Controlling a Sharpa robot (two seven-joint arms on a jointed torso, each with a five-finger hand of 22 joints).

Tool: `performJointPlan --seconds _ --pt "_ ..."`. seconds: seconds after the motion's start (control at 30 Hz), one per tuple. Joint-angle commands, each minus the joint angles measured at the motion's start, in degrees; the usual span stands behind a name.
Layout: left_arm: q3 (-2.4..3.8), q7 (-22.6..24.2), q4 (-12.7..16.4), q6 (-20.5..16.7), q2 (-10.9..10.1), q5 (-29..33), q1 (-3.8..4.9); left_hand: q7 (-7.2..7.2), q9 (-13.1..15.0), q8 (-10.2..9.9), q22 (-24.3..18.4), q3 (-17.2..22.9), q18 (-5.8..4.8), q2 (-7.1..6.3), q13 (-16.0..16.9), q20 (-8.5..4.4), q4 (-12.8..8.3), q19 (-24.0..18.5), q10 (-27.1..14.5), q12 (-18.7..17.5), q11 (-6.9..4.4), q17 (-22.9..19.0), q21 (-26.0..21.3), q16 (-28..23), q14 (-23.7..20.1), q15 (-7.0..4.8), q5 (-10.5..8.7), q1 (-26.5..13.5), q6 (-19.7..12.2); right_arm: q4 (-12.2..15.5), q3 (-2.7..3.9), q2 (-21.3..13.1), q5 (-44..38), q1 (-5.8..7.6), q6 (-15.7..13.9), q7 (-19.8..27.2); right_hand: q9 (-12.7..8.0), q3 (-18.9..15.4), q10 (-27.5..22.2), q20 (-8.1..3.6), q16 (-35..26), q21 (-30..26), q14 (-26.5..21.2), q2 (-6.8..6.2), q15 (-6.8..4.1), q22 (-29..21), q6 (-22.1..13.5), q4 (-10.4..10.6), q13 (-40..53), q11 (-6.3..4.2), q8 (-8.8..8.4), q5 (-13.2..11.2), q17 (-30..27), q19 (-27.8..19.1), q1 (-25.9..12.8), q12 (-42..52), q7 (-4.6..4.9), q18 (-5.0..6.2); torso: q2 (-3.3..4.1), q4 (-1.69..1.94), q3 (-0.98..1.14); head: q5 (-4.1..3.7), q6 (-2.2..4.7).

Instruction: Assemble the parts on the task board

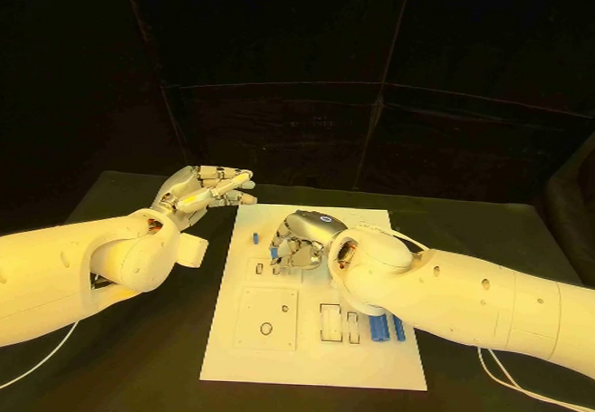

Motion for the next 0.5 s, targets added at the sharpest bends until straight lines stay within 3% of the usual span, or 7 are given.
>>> performJointPlan --seconds 0.03,0.5 --pt "0.05 0.1 0.1 0.7 0.1 -0.1 0.09 0.23 -0.1 -0.1 -0.1 0.0 0.38 0.35 -0.1 0.07 -0.3 0.4 0.0 -0.1 0.26 0.1 -0.4 -0.4 0.2 0.08 0.16 -0.2 0.2 -0.2 -0.23 0.2 -3.4 -0.15 1.4 -0.7 0.0 0.4 0.0 0.05 0.1 0.1 3.5 0.04 0.05 0.1 0.9 0.1 0.1 0.08 0.13 0.4 3.0 -0.1 -0.3 0.3 -0.61 -0.40 0.08 0.05 0.04 0.15 -0.19" --pt "0.05 0.0 0.1 0.9 0.1 -0.1 0.08 0.22 -0.1 -0.1 -0.1 0.0 0.38 0.35 -0.1 0.07 -0.4 0.4 0.0 -0.1 0.26 0.1 -0.4 -0.4 0.2 0.09 0.16 -0.2 0.2 -1.2 -0.58 0.5 -3.9 -0.92 2.9 -1.1 0.0 0.5 0.0 0.05 0.0 0.1 3.5 -0.10 0.05 0.1 0.9 0.0 0.1 0.09 0.06 0.5 3.0 0.0 -0.5 0.4 -0.60 -0.41 0.09 0.02 0.06 0.54 -0.64"
